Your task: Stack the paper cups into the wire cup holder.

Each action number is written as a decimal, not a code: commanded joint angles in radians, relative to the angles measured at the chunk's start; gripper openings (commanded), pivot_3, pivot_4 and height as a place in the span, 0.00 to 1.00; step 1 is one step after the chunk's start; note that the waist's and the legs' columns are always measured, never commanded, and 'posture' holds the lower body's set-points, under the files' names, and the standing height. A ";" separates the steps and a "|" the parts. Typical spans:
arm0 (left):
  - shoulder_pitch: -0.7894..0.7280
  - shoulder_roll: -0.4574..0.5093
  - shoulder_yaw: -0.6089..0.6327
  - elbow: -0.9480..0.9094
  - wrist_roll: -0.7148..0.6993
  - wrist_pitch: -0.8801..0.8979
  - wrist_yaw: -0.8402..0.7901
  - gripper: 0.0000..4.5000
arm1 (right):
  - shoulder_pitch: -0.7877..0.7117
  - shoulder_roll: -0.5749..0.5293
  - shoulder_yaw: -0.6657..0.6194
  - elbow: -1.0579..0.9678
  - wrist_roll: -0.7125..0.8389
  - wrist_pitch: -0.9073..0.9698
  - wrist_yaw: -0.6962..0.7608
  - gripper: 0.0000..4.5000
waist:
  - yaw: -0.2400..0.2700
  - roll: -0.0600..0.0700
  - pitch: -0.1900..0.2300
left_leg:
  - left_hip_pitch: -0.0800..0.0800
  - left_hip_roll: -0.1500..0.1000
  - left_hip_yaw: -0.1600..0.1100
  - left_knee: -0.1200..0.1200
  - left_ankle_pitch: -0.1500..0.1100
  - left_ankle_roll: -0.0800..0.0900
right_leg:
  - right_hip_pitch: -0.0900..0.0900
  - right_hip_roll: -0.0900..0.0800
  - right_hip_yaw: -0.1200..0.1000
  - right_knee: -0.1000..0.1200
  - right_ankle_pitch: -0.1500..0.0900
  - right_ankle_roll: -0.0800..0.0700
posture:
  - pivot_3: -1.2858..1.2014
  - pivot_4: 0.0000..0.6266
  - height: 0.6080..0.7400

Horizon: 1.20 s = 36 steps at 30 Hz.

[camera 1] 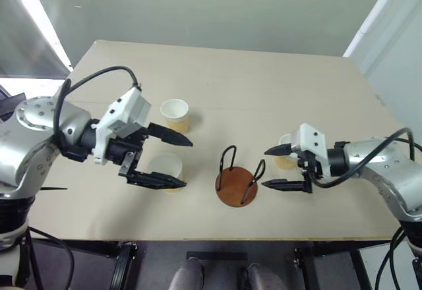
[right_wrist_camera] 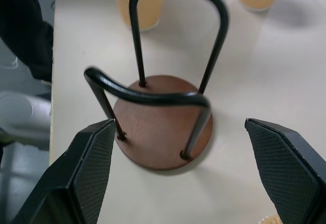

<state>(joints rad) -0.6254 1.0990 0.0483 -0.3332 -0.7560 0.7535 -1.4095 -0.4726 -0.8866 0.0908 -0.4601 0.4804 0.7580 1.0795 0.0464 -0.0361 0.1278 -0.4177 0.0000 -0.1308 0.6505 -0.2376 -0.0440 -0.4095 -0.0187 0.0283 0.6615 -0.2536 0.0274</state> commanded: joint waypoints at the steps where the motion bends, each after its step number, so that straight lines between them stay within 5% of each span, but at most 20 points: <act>1: -0.003 0.014 0.023 -0.024 0.010 -0.015 0.011 1.00 | -0.012 -0.039 -0.080 -0.038 0.040 0.020 -0.005 0.92 | 0.000 0.000 0.000 | 0.000 0.000 0.000 0.000 0.000 0.000 | 0.000 0.000 0.000 0.000 0.000 0.000 | 0.52 0.24 1.00; 12: 0.114 0.092 -0.017 -0.113 0.306 -0.254 0.091 1.00 | -0.099 -0.094 -0.244 -0.128 0.316 0.179 -0.012 0.92 | -0.005 0.002 -0.001 | 0.000 0.000 0.000 0.000 0.000 0.000 | 0.000 0.001 0.000 0.000 0.000 0.000 | 0.52 0.24 1.00; 28: 0.342 0.183 0.024 -0.274 0.468 -0.298 0.170 1.00 | -0.124 -0.199 -0.210 -0.069 0.355 0.173 0.054 0.92 | -0.008 0.004 -0.002 | 0.000 0.000 0.000 -0.001 -0.002 0.001 | 0.000 0.001 0.000 0.000 -0.001 -0.001 | 0.52 0.24 1.00; 36: 0.317 0.193 -0.020 -0.254 0.547 -0.296 0.200 1.00 | -0.142 -0.202 -0.185 -0.048 0.342 0.159 0.067 0.92 | -0.008 0.004 -0.002 | 0.000 0.000 0.000 -0.001 -0.004 0.001 | 0.000 0.001 0.000 0.001 -0.001 -0.002 | 0.52 0.24 1.00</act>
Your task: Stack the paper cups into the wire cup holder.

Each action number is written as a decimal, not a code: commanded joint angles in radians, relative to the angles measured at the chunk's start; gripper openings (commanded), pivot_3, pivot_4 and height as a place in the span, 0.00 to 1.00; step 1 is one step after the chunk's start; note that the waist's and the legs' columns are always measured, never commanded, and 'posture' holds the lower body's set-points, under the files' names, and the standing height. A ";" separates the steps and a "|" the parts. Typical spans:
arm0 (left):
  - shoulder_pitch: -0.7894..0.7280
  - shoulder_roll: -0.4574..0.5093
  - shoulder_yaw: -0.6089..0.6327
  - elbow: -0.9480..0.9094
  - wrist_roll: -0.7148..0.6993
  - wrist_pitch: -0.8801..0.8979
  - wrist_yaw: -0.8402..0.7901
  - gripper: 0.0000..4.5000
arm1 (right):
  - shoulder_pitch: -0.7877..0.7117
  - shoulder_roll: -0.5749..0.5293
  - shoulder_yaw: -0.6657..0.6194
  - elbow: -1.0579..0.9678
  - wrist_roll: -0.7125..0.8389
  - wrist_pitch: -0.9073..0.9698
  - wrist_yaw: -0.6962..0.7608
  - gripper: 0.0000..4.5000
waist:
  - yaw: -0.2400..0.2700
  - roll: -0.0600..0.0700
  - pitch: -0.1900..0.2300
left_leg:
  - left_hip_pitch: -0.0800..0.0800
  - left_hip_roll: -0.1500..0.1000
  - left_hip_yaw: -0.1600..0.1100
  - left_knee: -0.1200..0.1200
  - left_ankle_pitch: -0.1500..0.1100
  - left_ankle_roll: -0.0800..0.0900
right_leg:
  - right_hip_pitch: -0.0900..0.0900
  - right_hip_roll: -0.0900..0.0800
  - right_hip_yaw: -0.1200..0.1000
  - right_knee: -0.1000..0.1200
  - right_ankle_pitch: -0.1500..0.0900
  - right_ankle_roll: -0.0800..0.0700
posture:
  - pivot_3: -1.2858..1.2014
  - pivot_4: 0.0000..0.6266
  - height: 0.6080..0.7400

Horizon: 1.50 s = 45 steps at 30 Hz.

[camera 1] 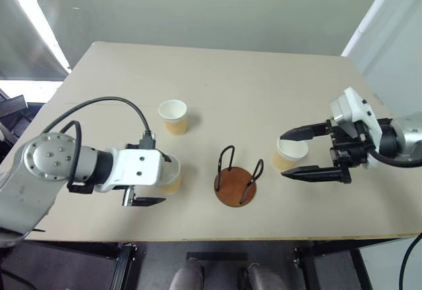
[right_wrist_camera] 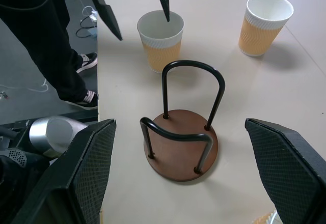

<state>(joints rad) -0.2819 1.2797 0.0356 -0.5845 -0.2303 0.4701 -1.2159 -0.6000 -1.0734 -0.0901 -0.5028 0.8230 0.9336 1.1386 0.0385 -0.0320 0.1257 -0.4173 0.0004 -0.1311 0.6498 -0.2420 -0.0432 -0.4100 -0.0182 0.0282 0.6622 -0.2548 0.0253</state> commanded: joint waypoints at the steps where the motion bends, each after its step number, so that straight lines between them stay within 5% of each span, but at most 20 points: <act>1: -0.033 0.009 -0.015 -0.002 0.023 -0.008 0.006 1.00 | -0.014 -0.015 -0.004 -0.006 0.000 -0.017 0.008 0.92 | 0.000 0.000 0.000 | 0.000 0.000 0.000 0.000 0.000 0.000 | 0.000 0.000 0.000 0.000 0.000 0.000 | 0.52 0.24 1.00; 14: -0.066 -0.008 -0.122 0.054 0.086 -0.033 -0.009 1.00 | 0.004 -0.018 -0.016 -0.011 -0.004 -0.018 -0.010 0.92 | 0.000 0.000 0.000 | 0.000 0.000 0.000 0.000 -0.001 -0.001 | 0.000 0.000 0.000 0.000 0.000 0.000 | 0.52 0.24 1.00; 26: -0.057 -0.021 -0.122 0.074 0.051 -0.066 -0.073 0.03 | -0.008 0.007 -0.061 -0.006 0.035 -0.065 0.002 0.92 | 0.000 0.000 0.000 | 0.000 0.000 0.000 0.000 -0.001 0.000 | 0.000 0.000 0.000 0.000 0.000 0.000 | 0.52 0.24 1.00; 35: -0.190 -0.050 -0.090 0.113 -0.071 -0.010 -0.148 0.01 | -0.055 -0.025 -0.094 -0.009 0.118 -0.048 0.028 0.92 | 0.001 0.000 0.000 | -0.001 0.000 0.000 0.000 -0.001 0.000 | 0.000 0.000 0.000 0.000 0.000 0.000 | 0.52 0.24 1.00; 45: -0.565 -0.123 -0.118 0.298 -0.172 0.064 -0.229 0.01 | -0.067 -0.054 -0.109 -0.036 0.154 -0.010 -0.037 0.92 | 0.002 0.001 -0.001 | -0.001 0.000 0.000 0.001 0.000 -0.001 | 0.000 0.000 0.000 0.000 0.000 0.000 | 0.52 0.24 1.00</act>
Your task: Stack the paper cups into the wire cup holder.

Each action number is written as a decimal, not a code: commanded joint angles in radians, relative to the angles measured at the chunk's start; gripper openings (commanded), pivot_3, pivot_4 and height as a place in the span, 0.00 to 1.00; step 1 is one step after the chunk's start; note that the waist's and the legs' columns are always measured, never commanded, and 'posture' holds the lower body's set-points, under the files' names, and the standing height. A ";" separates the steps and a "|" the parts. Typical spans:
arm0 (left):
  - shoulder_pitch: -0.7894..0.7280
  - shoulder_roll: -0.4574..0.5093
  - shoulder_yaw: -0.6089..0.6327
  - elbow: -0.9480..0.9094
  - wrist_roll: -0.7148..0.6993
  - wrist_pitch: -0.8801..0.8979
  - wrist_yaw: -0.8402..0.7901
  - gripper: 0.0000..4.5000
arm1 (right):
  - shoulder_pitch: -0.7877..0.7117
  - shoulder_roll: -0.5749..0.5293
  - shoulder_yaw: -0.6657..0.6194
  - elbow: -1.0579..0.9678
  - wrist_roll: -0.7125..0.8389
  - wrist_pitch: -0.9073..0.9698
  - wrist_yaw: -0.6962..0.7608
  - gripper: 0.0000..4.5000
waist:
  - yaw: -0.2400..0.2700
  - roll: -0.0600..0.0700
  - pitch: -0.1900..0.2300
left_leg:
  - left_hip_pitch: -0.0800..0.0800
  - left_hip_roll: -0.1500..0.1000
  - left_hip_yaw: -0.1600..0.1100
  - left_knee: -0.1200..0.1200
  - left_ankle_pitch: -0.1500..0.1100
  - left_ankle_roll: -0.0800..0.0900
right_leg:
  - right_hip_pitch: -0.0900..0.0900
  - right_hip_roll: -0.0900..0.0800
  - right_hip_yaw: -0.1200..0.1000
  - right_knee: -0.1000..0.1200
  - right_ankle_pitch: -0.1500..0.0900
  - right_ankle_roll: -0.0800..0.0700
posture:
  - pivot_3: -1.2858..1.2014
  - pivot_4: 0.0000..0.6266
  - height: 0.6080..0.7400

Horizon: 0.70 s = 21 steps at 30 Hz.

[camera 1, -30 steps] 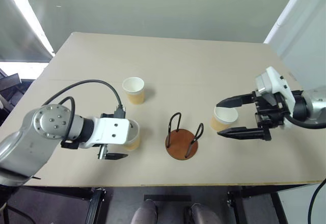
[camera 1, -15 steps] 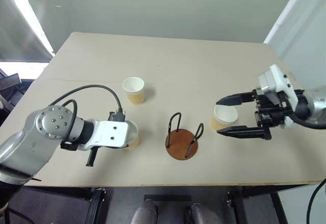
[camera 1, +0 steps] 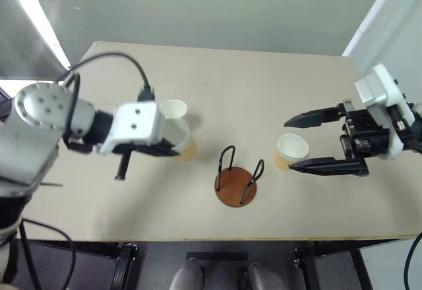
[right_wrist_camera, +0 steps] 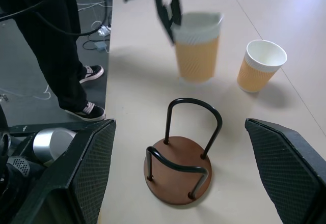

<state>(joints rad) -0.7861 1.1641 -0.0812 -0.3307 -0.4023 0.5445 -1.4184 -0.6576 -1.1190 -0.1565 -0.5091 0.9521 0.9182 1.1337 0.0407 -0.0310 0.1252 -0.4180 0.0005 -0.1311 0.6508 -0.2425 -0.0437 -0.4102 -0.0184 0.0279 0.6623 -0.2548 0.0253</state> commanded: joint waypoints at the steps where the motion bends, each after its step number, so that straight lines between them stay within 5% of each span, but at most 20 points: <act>1: -0.083 -0.016 -0.014 0.067 0.012 -0.025 -0.037 0.01 | -0.008 -0.005 -0.045 -0.038 0.033 0.010 -0.045 0.92 | -0.001 0.001 0.000 | 0.000 0.000 0.000 0.000 0.000 0.000 | 0.000 0.000 0.000 0.000 0.000 0.000 | 0.52 0.24 1.00; 21: -0.336 -0.317 -0.160 0.265 0.017 -0.162 -0.194 0.01 | 0.046 -0.160 -0.288 -0.106 0.205 0.129 -0.239 0.92 | 0.006 0.001 0.000 | -0.002 0.000 0.000 0.005 0.000 0.004 | 0.001 0.000 0.001 -0.002 -0.001 0.005 | 0.52 0.24 1.00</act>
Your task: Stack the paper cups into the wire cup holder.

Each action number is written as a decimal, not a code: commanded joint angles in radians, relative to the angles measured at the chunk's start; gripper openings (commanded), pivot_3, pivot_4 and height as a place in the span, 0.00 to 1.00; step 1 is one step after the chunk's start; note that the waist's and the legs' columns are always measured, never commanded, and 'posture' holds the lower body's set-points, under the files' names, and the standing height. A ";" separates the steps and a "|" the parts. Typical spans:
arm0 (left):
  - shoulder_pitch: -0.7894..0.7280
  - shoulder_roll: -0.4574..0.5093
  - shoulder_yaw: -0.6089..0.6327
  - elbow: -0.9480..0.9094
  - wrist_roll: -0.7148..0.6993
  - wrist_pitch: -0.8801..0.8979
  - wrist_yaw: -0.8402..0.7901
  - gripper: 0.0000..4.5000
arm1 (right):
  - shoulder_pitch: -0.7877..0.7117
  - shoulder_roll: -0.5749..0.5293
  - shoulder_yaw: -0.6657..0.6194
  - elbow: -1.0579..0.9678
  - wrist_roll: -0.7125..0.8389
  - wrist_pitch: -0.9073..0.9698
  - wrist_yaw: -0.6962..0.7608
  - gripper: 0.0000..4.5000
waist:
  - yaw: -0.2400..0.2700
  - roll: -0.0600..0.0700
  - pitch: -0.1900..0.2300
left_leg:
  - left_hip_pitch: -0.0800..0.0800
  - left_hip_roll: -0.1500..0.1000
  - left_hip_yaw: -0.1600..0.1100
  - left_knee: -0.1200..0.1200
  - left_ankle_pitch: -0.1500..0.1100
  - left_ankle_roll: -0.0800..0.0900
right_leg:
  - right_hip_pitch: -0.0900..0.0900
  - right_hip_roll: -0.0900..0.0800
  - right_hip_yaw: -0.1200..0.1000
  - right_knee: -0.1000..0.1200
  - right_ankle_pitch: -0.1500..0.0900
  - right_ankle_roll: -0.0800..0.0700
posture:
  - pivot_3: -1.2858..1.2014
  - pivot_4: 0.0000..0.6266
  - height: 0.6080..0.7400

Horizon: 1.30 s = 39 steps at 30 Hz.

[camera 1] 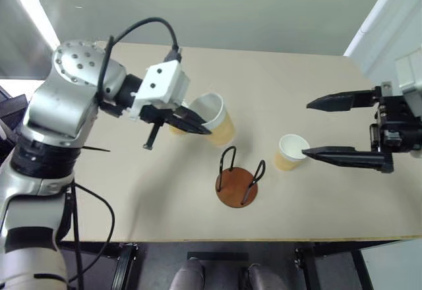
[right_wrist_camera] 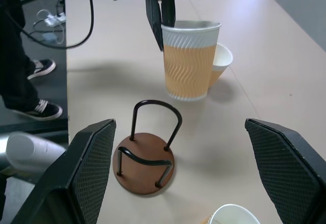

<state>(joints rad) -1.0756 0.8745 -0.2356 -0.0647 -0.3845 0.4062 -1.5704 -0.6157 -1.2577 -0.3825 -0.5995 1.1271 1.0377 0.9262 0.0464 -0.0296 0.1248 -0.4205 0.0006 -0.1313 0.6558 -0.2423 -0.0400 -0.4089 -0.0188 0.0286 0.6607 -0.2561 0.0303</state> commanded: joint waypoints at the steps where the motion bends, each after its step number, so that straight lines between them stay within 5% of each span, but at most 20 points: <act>1: -0.056 -0.040 -0.014 0.001 -0.003 -0.028 -0.043 0.01 | 0.010 -0.026 -0.069 -0.017 0.035 0.012 -0.041 0.92 | 0.001 0.000 0.000 | 0.000 0.000 0.000 0.001 0.000 0.000 | 0.000 0.000 0.000 0.000 0.000 0.001 | 0.52 0.24 1.00; 11: -0.096 -0.150 -0.061 -0.082 -0.066 0.046 -0.043 0.01 | 0.054 -0.069 -0.133 -0.022 0.080 0.027 -0.080 0.92 | 0.006 0.000 0.000 | -0.004 -0.002 0.000 0.010 -0.004 0.005 | 0.001 -0.001 0.001 0.000 -0.001 0.007 | 0.52 0.24 1.00; 24: -0.180 -0.125 -0.213 0.141 -0.029 -0.145 -0.044 0.01 | 0.073 -0.081 -0.139 -0.016 0.086 0.006 -0.098 0.92 | 0.011 0.000 0.000 | -0.005 -0.003 0.000 0.012 -0.004 0.007 | 0.001 -0.001 0.002 0.001 -0.001 0.009 | 0.52 0.24 1.00; 39: -0.135 -0.074 -0.262 0.007 -0.102 -0.064 -0.044 0.01 | 0.074 -0.085 -0.104 -0.004 0.065 -0.033 -0.084 0.92 | 0.011 0.001 0.000 | -0.007 -0.003 0.000 0.013 -0.005 0.008 | 0.000 -0.002 0.002 -0.001 -0.001 0.011 | 0.52 0.24 1.00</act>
<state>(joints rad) -1.2069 0.7899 -0.5011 -0.0292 -0.4763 0.3379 -1.5809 -0.5367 -1.3270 -0.4702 -0.6117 1.1972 1.0246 0.8367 0.0579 -0.0291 0.1247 -0.4272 -0.0026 -0.1309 0.6683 -0.2474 -0.0320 -0.4086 -0.0204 0.0305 0.6602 -0.2568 0.0408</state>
